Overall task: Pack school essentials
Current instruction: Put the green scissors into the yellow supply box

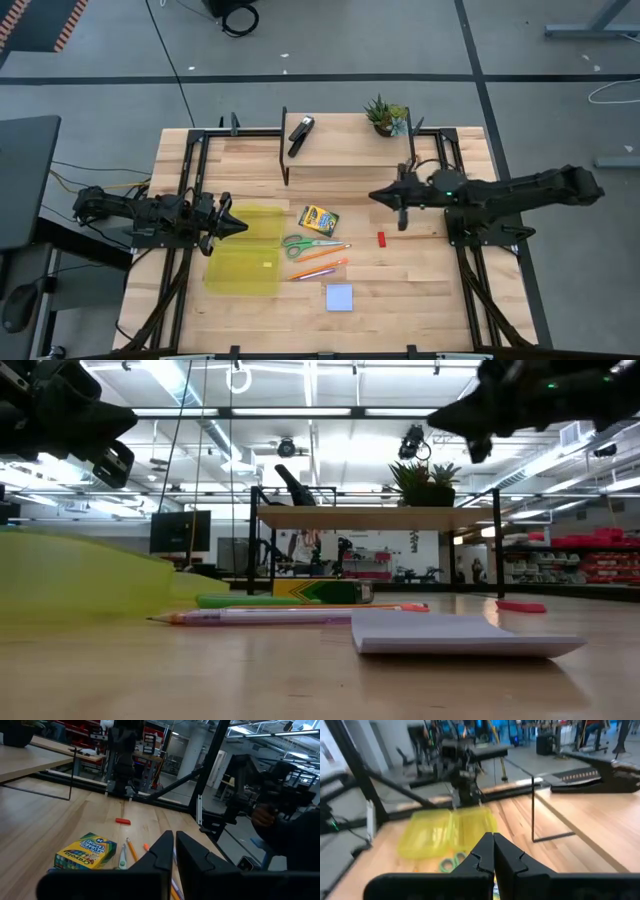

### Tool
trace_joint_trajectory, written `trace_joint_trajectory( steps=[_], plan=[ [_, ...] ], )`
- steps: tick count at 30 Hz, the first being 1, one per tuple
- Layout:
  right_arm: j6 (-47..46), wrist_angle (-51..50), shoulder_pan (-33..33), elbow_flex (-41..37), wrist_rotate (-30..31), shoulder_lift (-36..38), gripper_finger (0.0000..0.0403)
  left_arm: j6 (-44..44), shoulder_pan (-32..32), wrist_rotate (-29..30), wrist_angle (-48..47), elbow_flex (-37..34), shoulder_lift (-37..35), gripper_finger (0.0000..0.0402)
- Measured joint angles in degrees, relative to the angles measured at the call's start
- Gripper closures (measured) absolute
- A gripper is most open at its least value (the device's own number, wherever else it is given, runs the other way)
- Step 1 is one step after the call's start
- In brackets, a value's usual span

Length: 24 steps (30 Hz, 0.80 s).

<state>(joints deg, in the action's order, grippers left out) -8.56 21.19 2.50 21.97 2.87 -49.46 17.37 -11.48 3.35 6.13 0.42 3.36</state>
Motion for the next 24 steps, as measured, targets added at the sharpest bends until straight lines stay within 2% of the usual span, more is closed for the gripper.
trace_joint_trajectory(
  steps=[4,8,12,15,24],
  plan=[
    [2.4,0.0,0.0,4.5,0.0,-7.4,0.0395,3.0,0.0,0.0,0.7,0.0,0.0,0.0368],
    [5.8,-1.2,0.0,8.1,0.0,-11.9,0.0395,2.5,0.0,1.5,3.2,0.0,0.0,0.0366],
    [7.6,-2.2,0.0,10.6,0.0,-13.7,0.0395,-9.8,0.1,5.7,7.8,0.0,0.0,0.0373],
    [7.7,-4.6,0.0,11.4,0.0,-13.8,0.0395,-18.1,0.1,6.0,7.4,0.0,0.0,0.0376],
    [3.8,-7.8,-0.6,11.6,-0.4,-16.4,0.0395,-19.4,0.1,6.1,10.8,0.0,0.0,0.0366]
  ],
)
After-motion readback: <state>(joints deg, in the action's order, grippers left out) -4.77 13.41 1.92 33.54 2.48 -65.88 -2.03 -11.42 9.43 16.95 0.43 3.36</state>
